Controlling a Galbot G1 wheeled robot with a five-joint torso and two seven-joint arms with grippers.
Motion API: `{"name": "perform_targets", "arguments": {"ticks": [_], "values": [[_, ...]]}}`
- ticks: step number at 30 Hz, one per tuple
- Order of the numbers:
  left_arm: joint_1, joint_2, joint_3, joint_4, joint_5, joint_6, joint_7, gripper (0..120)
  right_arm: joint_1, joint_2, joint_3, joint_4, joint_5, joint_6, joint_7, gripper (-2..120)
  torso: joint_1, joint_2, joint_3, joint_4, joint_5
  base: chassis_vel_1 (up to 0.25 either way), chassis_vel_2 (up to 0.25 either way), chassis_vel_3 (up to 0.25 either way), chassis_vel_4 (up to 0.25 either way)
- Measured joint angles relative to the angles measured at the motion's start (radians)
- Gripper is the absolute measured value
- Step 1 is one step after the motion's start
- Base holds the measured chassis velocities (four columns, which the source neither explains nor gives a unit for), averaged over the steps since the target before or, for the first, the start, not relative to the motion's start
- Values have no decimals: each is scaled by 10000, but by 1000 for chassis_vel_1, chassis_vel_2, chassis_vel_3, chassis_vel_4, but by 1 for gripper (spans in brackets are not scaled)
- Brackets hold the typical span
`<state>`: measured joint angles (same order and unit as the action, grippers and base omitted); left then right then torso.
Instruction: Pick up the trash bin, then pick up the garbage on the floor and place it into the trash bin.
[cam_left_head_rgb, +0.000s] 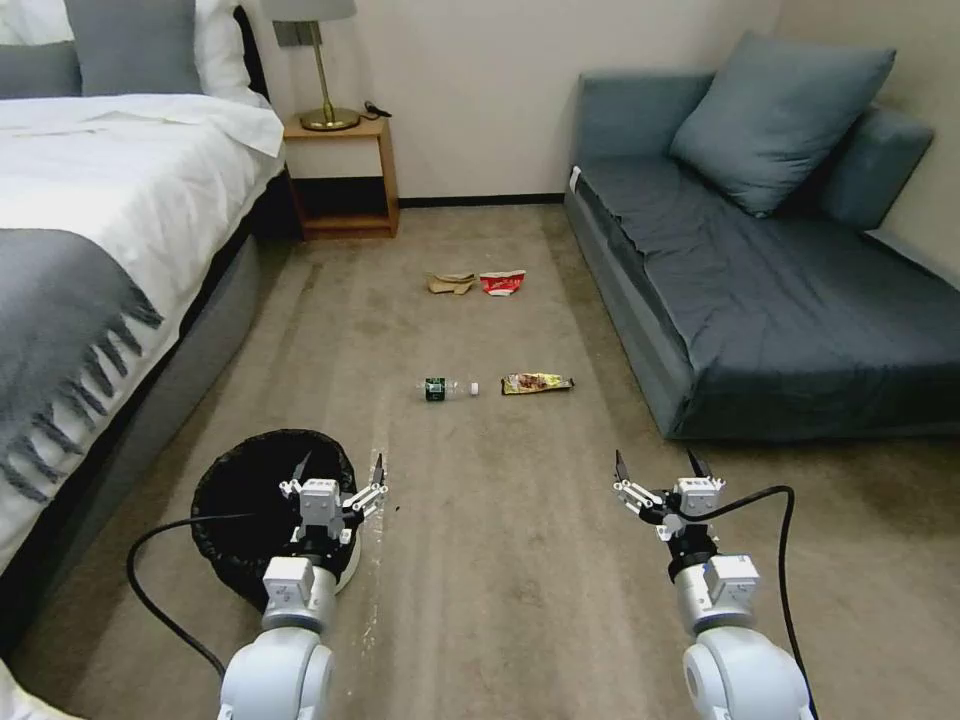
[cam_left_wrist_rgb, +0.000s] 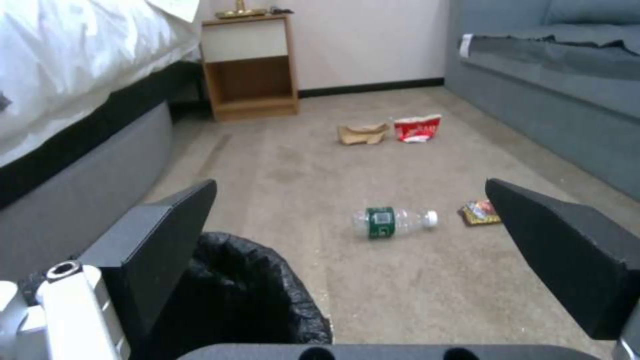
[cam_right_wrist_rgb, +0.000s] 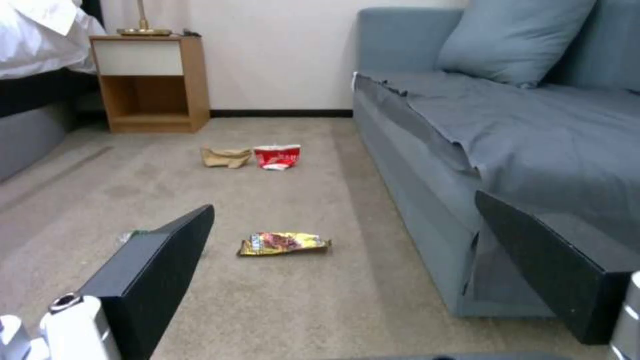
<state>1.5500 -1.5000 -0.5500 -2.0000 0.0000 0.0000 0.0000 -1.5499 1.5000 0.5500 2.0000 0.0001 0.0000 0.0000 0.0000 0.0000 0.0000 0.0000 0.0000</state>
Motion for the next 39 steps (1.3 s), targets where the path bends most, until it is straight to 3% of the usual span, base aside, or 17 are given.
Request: {"name": "perform_targets", "arguments": {"ticks": [23, 26, 29, 30, 33, 35, 36, 37, 39], "values": [[1, 1, -1, -1, 0, 0, -2, 100, 0, 0, 0, 0, 0, 0, 0, 100, 0, 0, 0, 0, 0, 0, 0, 0, 0], [128, 65, -109, -165, -189, 32, -235, 100, -61, 3, -88, 46, 38, -98, 19, 100, 1, 0, 0, -2, -4, 0, 0, 0, 0], [698, 351, -633, -857, -1032, 196, -1296, 100, -670, 67, -1007, 713, 453, -984, 284, 100, 0, 0, 0, 1, -1, 0, 0, 0, 0], [698, 351, -633, -857, -1032, 196, -1296, 100, -670, 67, -1007, 713, 453, -984, 284, 100, 0, 0, 0, 1, -1, 0, 0, 0, 0], [1330, 667, -1208, -1639, -1991, 380, -2494, 100, -1483, 163, -2223, 1613, 1013, -2179, 657, 100, 0, 0, -1, 2, -2, 0, 0, 0, 0], [1421, 714, -1294, -1750, -2132, 409, -2668, 100, -1606, 175, -2400, 1746, 1096, -2355, 715, 100, 0, 0, -1, 2, -3, 0, 0, 0, 0], [1737, 870, -1576, -2138, -2606, 502, -3262, 100, -1992, 219, -2978, 2168, 1361, -2920, 885, 100, 0, 0, -1, 2, -3, 0, 0, 0, 0], [1737, 870, -1576, -2138, -2606, 502, -3262, 100, -1992, 219, -2978, 2168, 1361, -2920, 885, 100, 0, 0, -1, 2, -3, 0, 0, 0, 0], [2074, 1046, -1895, -2556, -3117, 607, -3905, 100, -2270, 139, -3331, 2584, 1635, -3273, 982, 100, 0, 0, -1, 2, -2, 0, 0, 0, 0]]}}
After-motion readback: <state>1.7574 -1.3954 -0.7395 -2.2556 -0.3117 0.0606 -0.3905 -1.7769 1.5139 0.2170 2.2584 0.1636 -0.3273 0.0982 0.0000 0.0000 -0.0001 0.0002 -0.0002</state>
